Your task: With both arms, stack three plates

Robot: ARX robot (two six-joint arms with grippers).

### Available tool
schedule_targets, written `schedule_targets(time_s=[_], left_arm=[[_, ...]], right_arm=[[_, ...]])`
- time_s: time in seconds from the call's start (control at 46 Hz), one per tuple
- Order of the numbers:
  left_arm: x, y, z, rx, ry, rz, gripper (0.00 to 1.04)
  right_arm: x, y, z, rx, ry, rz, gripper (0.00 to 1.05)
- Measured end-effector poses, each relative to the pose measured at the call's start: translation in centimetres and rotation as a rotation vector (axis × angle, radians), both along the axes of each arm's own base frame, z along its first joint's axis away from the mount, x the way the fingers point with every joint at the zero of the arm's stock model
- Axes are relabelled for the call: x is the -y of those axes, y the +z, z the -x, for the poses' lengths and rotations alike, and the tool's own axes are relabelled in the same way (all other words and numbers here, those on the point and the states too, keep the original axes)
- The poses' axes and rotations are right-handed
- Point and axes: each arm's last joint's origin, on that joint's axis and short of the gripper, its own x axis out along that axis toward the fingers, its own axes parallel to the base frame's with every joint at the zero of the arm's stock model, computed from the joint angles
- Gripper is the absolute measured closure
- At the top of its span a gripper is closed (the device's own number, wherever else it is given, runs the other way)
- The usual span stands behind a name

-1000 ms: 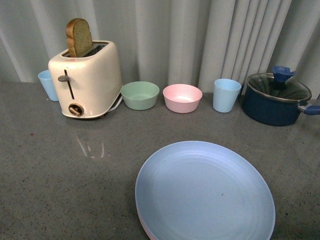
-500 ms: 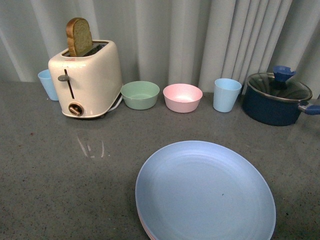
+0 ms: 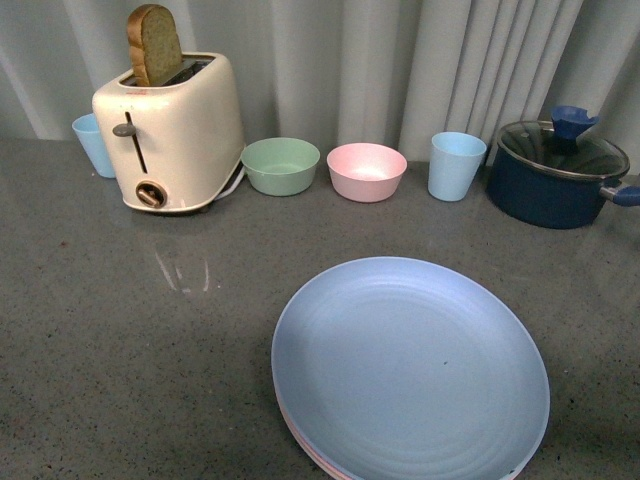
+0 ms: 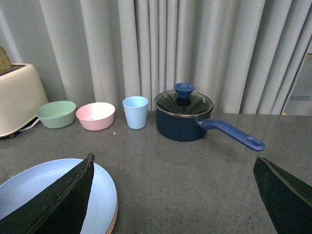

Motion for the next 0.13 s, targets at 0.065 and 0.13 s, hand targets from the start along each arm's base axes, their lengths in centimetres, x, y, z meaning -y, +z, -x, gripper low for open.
schedule_targets(time_s=[0.065, 0.13], left_arm=[[0.00, 0.00, 0.00, 0.000, 0.000, 0.000, 0.07], [0.00, 0.00, 0.00, 0.000, 0.000, 0.000, 0.07]], right_arm=[[0.00, 0.00, 0.00, 0.000, 0.000, 0.000, 0.08], [0.00, 0.00, 0.00, 0.000, 0.000, 0.000, 0.08]])
